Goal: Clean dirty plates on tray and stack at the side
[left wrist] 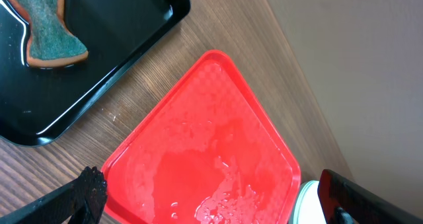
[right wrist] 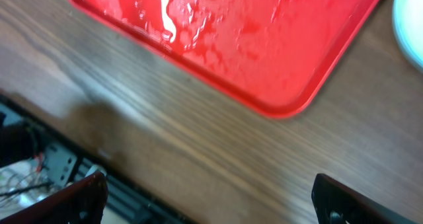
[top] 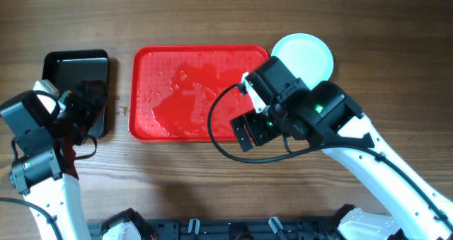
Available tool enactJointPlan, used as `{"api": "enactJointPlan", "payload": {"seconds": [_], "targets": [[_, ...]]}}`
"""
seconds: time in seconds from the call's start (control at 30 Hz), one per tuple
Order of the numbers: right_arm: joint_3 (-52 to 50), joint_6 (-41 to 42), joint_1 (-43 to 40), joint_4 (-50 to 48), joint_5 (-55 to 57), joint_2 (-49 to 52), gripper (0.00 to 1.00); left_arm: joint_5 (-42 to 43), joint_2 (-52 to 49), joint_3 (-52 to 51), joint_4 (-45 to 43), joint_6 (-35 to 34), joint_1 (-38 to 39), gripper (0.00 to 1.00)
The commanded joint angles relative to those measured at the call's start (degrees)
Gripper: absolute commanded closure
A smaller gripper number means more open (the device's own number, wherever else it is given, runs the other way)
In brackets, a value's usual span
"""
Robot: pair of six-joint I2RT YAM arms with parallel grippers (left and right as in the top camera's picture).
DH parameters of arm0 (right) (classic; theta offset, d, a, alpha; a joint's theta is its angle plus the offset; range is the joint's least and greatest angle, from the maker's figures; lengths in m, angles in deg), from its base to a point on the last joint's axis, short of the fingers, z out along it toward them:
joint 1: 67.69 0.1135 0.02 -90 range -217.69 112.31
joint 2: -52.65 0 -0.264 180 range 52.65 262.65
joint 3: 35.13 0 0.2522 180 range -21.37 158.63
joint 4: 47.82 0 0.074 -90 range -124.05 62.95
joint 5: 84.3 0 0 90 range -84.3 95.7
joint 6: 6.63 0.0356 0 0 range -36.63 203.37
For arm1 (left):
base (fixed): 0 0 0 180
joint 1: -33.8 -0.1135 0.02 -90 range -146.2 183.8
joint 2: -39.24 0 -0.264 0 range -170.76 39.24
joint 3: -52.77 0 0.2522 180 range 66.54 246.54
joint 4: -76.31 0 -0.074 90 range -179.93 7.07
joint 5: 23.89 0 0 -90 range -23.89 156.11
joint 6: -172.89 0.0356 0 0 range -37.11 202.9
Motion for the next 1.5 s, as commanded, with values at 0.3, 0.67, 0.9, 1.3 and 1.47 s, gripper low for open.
{"api": "enactJointPlan", "payload": {"seconds": [0.3, 0.67, 0.9, 1.3, 1.47], "targets": [[-0.22, -15.74, -7.89, -12.7, -5.25, -0.85, 0.0, 0.85, -0.37, -0.04, 0.02, -0.35, -0.15, 0.0], [-14.67, -16.09, -20.59, -25.81, -10.62, -11.19, 0.0, 0.85, -0.37, -0.04, 0.02, -0.35, -0.15, 0.0], [-40.92, -16.09, -30.71, -51.6, -22.12, -25.38, 0.0, 0.85, -0.37, -0.04, 0.24, -0.35, -0.15, 0.0], [-69.88, -11.28, -41.0, -73.44, -26.88, -54.64, 0.0, 0.85, -0.37, -0.04, 0.24, -0.35, -0.15, 0.0], [-73.81, -11.26, -43.47, -74.99, -26.47, -64.81, 0.0, 0.85, -0.37, -0.04, 0.24, -0.35, -0.15, 0.0]]}}
